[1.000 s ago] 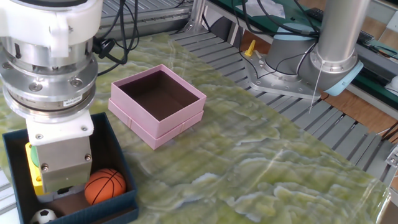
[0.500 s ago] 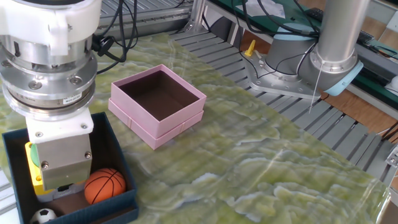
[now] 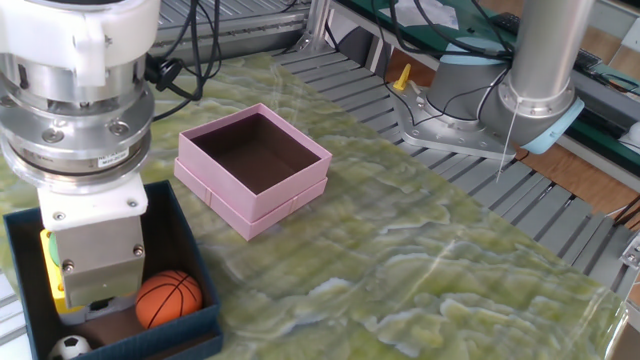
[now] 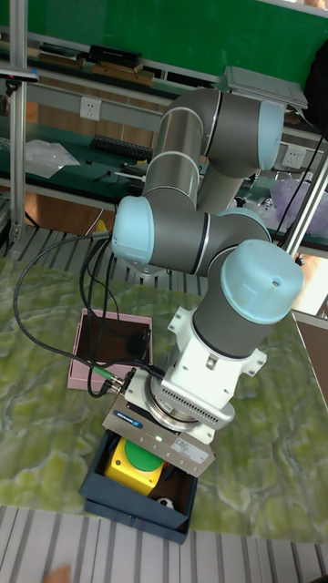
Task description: Move an object from one box to another
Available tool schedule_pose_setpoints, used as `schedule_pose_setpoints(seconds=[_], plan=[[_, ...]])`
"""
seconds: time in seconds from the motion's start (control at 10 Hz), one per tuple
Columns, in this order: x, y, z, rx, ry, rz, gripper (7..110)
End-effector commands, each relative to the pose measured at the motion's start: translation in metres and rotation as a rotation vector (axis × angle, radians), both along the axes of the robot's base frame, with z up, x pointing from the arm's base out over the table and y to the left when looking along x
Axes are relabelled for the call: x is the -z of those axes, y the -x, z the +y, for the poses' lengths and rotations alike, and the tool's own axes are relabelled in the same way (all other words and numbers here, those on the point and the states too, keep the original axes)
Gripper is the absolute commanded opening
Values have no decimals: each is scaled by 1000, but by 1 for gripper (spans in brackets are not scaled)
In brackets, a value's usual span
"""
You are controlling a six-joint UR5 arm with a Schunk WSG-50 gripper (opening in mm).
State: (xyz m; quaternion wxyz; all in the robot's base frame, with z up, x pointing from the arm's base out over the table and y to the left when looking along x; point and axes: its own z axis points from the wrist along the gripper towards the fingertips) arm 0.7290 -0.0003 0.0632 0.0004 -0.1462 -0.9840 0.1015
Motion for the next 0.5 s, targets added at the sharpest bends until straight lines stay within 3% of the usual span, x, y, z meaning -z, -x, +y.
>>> schedule_pose_setpoints(seconds=[0.0, 0.4], plan=[[-1, -3, -1, -4, -1, -9, 7], [-2, -14, 0, -51, -6, -43, 7]])
